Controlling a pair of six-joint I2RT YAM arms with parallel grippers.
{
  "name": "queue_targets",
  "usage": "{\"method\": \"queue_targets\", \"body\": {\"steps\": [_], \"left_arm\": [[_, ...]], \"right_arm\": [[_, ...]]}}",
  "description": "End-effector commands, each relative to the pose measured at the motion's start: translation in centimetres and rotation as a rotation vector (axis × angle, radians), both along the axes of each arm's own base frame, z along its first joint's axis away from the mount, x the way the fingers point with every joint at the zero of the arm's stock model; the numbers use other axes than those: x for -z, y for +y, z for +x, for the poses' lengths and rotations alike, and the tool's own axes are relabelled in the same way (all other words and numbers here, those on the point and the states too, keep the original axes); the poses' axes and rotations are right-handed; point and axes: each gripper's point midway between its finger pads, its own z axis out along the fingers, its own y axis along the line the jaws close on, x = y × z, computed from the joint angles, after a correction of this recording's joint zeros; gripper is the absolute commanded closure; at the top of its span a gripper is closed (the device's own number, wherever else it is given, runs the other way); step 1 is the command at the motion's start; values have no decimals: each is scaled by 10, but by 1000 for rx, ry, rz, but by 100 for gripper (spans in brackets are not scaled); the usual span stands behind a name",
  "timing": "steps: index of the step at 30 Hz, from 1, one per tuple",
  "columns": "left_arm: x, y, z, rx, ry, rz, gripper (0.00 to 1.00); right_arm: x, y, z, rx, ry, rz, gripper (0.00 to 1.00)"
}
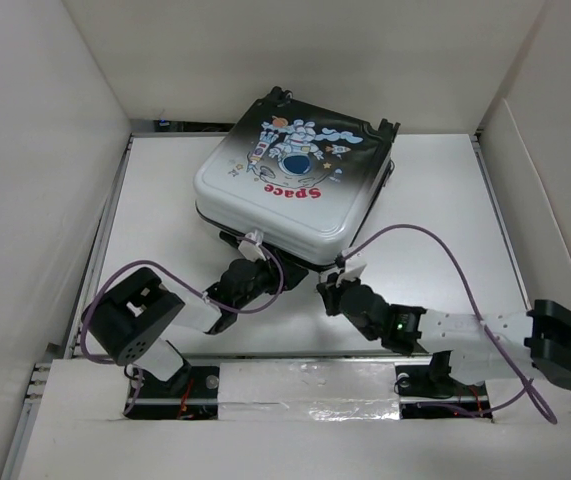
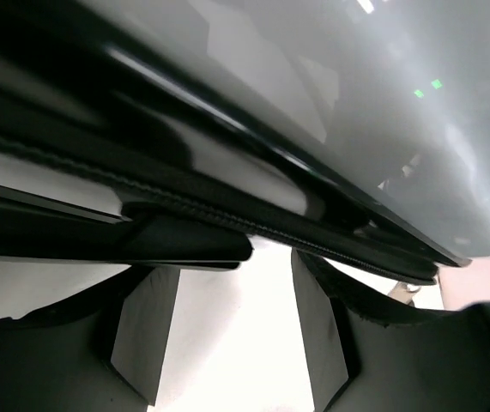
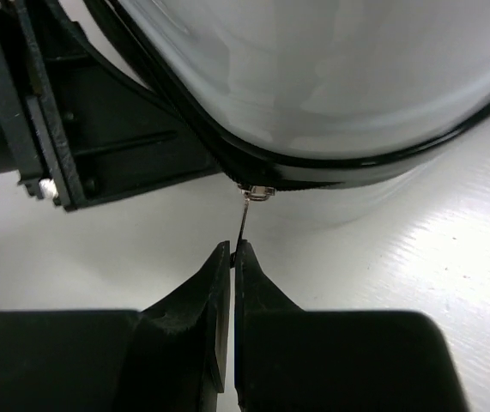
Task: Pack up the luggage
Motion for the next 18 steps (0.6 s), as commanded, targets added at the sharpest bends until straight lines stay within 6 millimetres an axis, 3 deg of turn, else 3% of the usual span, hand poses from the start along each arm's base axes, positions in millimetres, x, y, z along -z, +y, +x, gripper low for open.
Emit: {"method": "queue_targets", "body": {"steps": [1,2,3,5,7,11,13,15,18], "left_arm": [[-88,-38,22,40,-201,-210,48],[-85,-36,21,37,-198,-200,48],[-79,-32,19,33,-186,-186,48],[-74,-26,14,35,-183,-165,47],[-62,-16,6,30,-161,-120,46],[-45,23,-5,-9,-95,12,38],[-39,52,1,-111,-81,79,37],[-47,84,3,-224,-86,137,35],[-84,123,9,-393,-159,164,30]], "right_arm": [[19,46,-45,-193,120,9,100],[14,53,-38,-164,107,28,100],[27,54,-30,-114,101,7,100],[20,67,-22,-95,79,39,100],[27,71,-21,-94,81,25,100],[36,69,-25,-111,97,6,100],[40,67,-28,-122,110,-9,100],[41,65,-28,-113,112,-4,100],[39,65,-26,-117,94,-5,100]]}}
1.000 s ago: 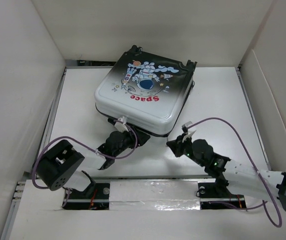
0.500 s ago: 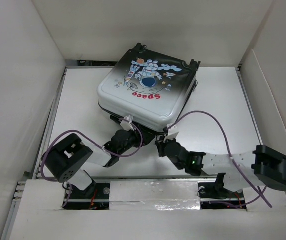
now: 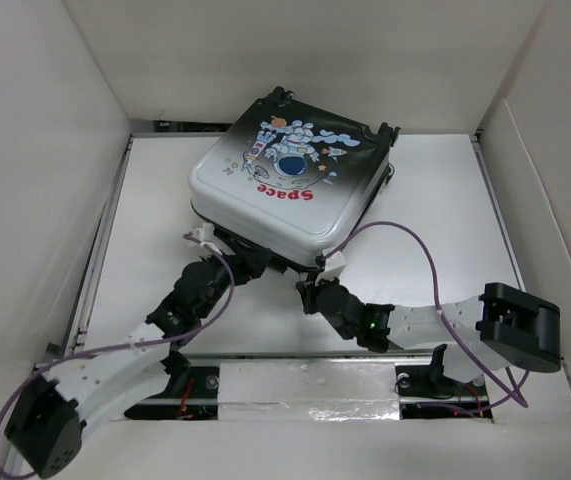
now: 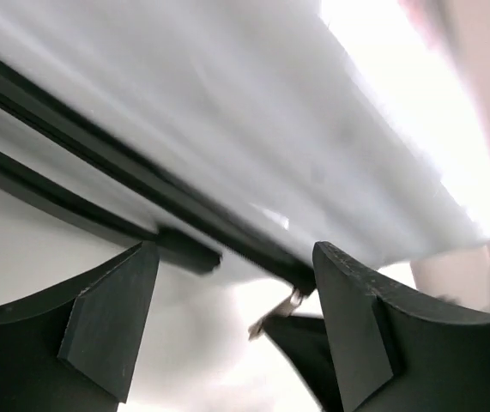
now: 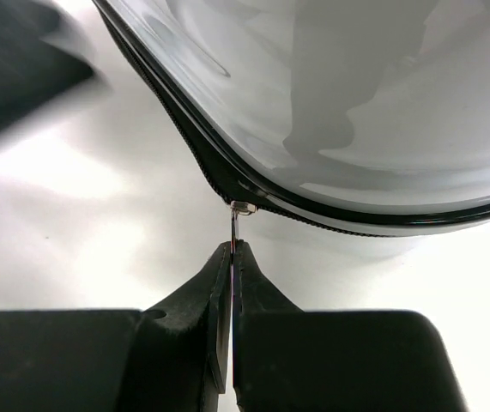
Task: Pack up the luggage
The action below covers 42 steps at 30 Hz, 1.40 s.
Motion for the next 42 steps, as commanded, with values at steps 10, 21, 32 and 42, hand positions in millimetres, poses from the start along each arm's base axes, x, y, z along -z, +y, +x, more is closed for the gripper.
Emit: {"method": "queue_targets", "body": {"steps": [10,21,32,42], "left_arm": [[-164,81,87,-322,-257,-151,26],[-226,144,200,-412,-247,-131,31],[-112,172,295,-406,60,70,34],[-38,168,317,-292,200,165,34]], "right_arm": [[16,26,-50,-264,65,-49,98],[-82,7,-59,-380,-132,-51,30],[-143,-138,53,139,-223,-8,100],[-112,-185,170,309,-88,-10,100]]}}
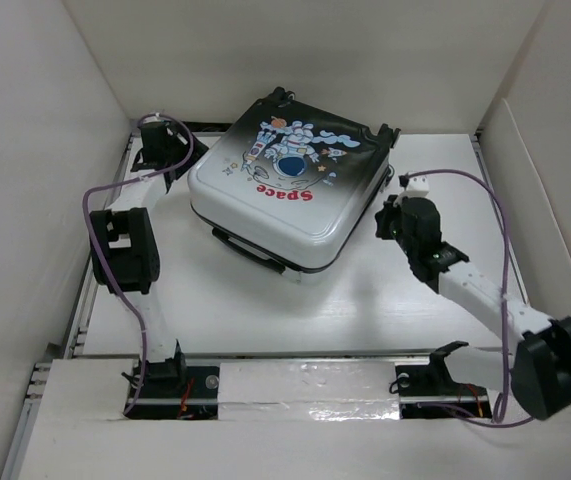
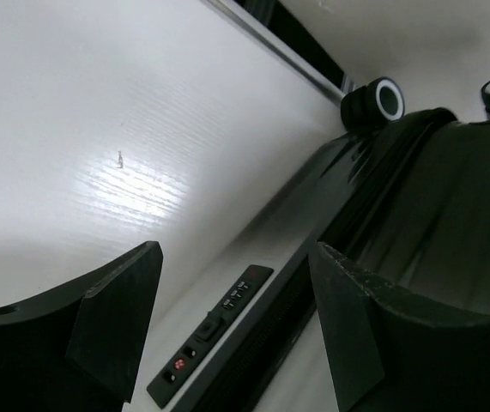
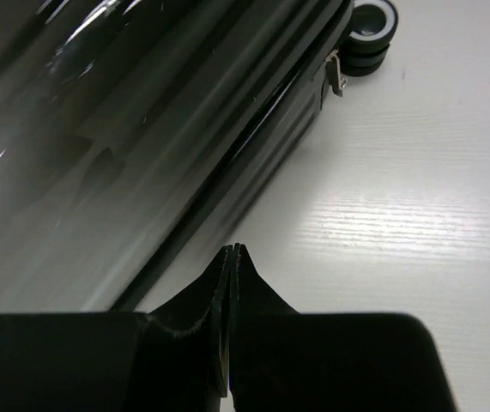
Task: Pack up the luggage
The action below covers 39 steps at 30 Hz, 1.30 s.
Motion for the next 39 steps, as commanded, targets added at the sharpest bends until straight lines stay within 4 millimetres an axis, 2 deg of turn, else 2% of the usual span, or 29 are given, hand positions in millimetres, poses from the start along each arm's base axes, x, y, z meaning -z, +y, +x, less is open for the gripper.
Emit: {"method": "queue_targets", "body": {"steps": [1,2,3,4,6,7,8,9,10,11,12,13,15,16,18,19,21,22,23,24,25,26,27,29,30,34,36,38,39], "left_arm": [[-24,-9,4,86,-50,37,34],[-23,-18,3,107,-52,34,34],[-25,-24,2,122,-62,34,36],[-15,-30,-4,126,-47,41,36],[-37,-51,-11,130,-139,41,36],[-16,-56,-25,125,-108,27,36],[-38,-68,-30,125,-181,-9,36],[-37,-72,-38,119,-192,-23,36],[-11,-76,-55,120,-152,-31,36],[-27,-80,-61,113,-205,-49,36],[-23,-89,-71,122,-203,-57,36],[3,-90,-89,118,-158,-56,36],[-4,-99,-106,126,-208,-78,36],[18,-107,-125,140,-168,-74,36],[12,-116,-142,152,-201,-80,37],[29,-125,-161,172,-171,-69,37],[22,-131,-179,184,-196,-66,37],[35,-129,-192,176,-174,-54,37],[35,-137,-203,193,-174,-59,37],[19,-140,-213,198,-223,-84,37],[27,-136,-224,170,-222,-71,37],[25,-146,-236,193,-220,-79,37],[11,-147,-243,191,-256,-95,37],[13,-144,-253,173,-252,-77,37],[1,-143,-258,170,-280,-86,37],[-16,-125,-264,116,-322,-63,36],[-33,-116,-268,91,-369,-61,35],[-49,-99,-268,11,-415,-46,34],[-72,-88,-273,-31,-486,-71,32]], "right_arm": [[-28,14,36,-36,-69,54,100],[-34,15,49,-34,-80,62,100],[-15,21,58,-54,-26,57,100],[-10,24,64,-56,-14,54,100],[-17,36,81,-68,-32,61,100],[-1,49,87,-91,5,50,100],[2,56,90,-110,18,47,100],[-5,69,93,-158,6,50,100],[2,81,92,-195,19,42,100],[-5,90,94,-219,-19,54,100],[-6,96,94,-233,-32,54,100],[-6,104,91,-285,-40,61,100],[-7,118,88,-352,-54,66,100],[-8,122,87,-373,-56,70,100],[-10,129,87,-410,-68,80,100],[-11,135,84,-459,-72,70,100],[-17,138,88,-474,-73,61,100],[-20,141,90,-492,-79,55,100],[-29,145,94,-501,-83,57,100],[-24,149,98,-511,-66,56,100],[-26,152,102,-536,-62,58,100],[-27,155,104,-550,-55,58,100],[-43,161,113,-561,-85,65,100],[-42,157,127,-561,-66,72,100],[-58,162,131,-576,-95,82,100],[-74,135,155,-525,-93,91,94],[-81,110,163,-485,-91,105,86],[-95,96,157,-504,-105,159,65],[-101,77,160,-486,-122,183,57]]}}
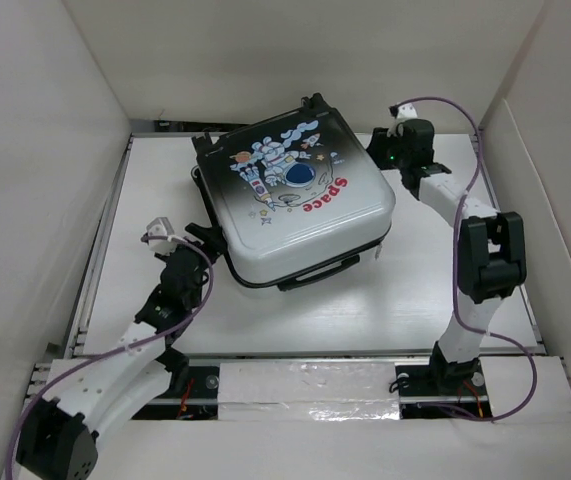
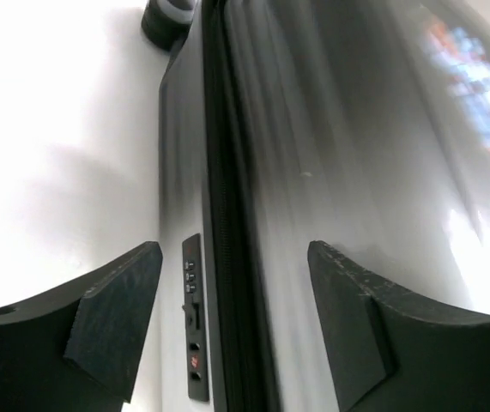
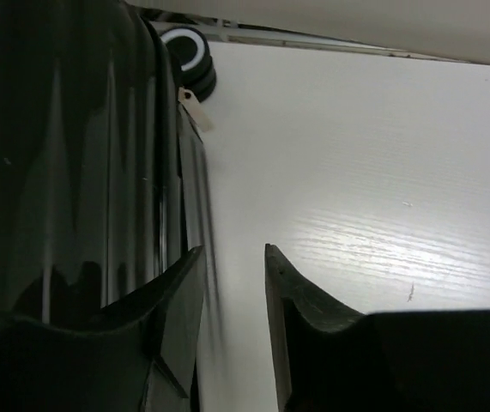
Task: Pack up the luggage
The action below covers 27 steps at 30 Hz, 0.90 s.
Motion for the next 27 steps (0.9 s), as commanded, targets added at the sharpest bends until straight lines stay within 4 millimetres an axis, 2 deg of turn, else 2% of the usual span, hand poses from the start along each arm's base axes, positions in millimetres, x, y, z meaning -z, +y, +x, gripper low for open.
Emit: {"method": "queue_targets", "body": {"steps": [1,2,3,4,5,6,8,9,10,11,12,13,14,15,16,17,18,19,20,21,24,26,27], "left_arm": [[-76,-25,-14,127,-233,-109,31],[-88,-17,-15,101,-268,-118,31],[-102,-12,-19,90,-302,-129,31],[-115,-9,-20,78,-325,-123,31],[-116,-7,-21,74,-313,-114,31],[-118,-6,-22,69,-309,-116,33],[-116,-6,-22,67,-295,-126,35],[-112,-6,-22,65,-287,-132,39],[-101,-3,-21,49,-265,-129,46],[-90,-3,-22,41,-235,-142,56],[-80,-3,-22,40,-208,-140,80],[-70,-4,-23,45,-182,-142,90],[-51,-4,-25,47,-134,-127,95],[-42,-2,-25,40,-116,-119,99],[-30,0,-26,40,-85,-105,99],[-17,3,-29,37,-40,-83,99],[-11,6,-31,35,-19,-74,98],[-1,5,-33,54,5,-70,98],[7,3,-36,73,29,-67,97],[11,2,-38,84,39,-72,97],[34,-11,-45,153,105,-90,93],[38,-19,-47,199,119,-98,87],[42,-22,-46,212,136,-92,80]], "right_arm": [[-108,66,-48,-334,-137,301,44],[-103,58,-52,-326,-152,323,40],[-121,39,-58,-300,-195,337,36],[-127,32,-64,-291,-212,351,30],[-136,25,-68,-280,-253,355,29],[-139,16,-84,-262,-270,359,29],[-149,-5,-97,-218,-324,358,30],[-129,-12,-109,-191,-295,358,32],[-150,-20,-130,-173,-361,352,54],[-150,-23,-143,-163,-377,348,76],[-147,-25,-157,-149,-389,347,94],[-110,-25,-176,-134,-334,340,100],[-127,-23,-208,-150,-411,336,100],[-118,-23,-223,-140,-415,334,100],[-85,-28,-236,-97,-371,315,100],[-86,-31,-259,-87,-393,307,100],[-75,-33,-269,-75,-382,300,100],[-37,-43,-275,-9,-299,272,100],[-39,-48,-284,11,-323,270,100],[-29,-50,-286,22,-309,265,100],[-2,-40,-289,-27,-241,279,99],[-2,-35,-284,-53,-251,285,86],[2,-32,-281,-70,-242,283,78]]}}
